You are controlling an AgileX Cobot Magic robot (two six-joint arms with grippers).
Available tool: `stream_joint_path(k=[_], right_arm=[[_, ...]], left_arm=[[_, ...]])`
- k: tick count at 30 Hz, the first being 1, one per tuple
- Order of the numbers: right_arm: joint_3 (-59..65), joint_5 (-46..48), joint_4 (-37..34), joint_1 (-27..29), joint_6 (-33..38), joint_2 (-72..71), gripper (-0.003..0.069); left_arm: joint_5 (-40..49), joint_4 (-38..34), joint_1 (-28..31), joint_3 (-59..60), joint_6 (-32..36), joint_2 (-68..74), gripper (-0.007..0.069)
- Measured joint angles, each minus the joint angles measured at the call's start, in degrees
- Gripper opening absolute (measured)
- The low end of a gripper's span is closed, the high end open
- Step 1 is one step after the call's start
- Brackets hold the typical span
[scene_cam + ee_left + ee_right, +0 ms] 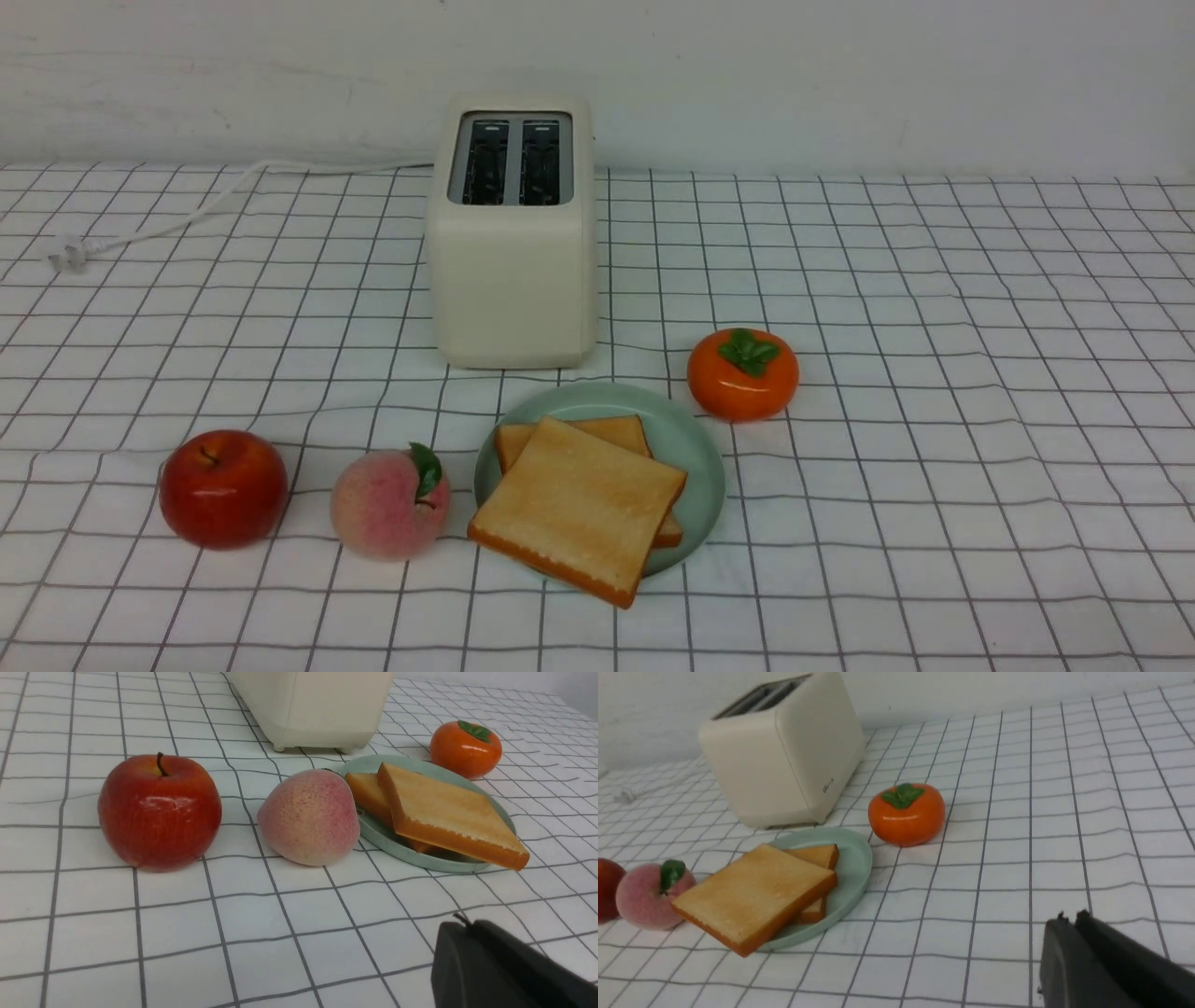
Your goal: Take toasted bread from bread machine on white checkered table place on plate.
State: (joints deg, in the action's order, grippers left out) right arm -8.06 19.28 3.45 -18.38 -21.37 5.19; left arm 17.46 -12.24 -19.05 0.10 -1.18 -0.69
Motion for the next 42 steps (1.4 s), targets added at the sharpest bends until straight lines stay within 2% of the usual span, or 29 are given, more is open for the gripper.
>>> stream_joint_path(k=[4, 9, 12, 27, 42], right_arm=[[2.27, 1.01, 3.43, 0.91, 0.0, -0.07, 0.0025], [7.34, 0.09, 5.46, 12.14, 0.4, -1.53, -0.002], [9.39, -0.82, 5.55, 15.41, 2.18, -4.32, -0.002], [9.23, 2.31, 3.32, 16.02, 9.69, -5.77, -0.002], [9.17, 2.45, 3.19, 16.02, 10.33, -5.77, -0.0014]], left_arm=[[0.08, -0.06, 0.0, 0.05, -0.05, 0.0, -0.0013], [0.17, -0.06, 0.0, 0.07, -0.05, 0.0, -0.0013], [0.17, -0.06, 0.0, 0.07, -0.05, 0.0, -0.0013], [0.23, -0.06, 0.0, 0.07, -0.05, 0.0, -0.001], [0.23, -0.06, 0.0, 0.07, -0.05, 0.0, -0.0002]])
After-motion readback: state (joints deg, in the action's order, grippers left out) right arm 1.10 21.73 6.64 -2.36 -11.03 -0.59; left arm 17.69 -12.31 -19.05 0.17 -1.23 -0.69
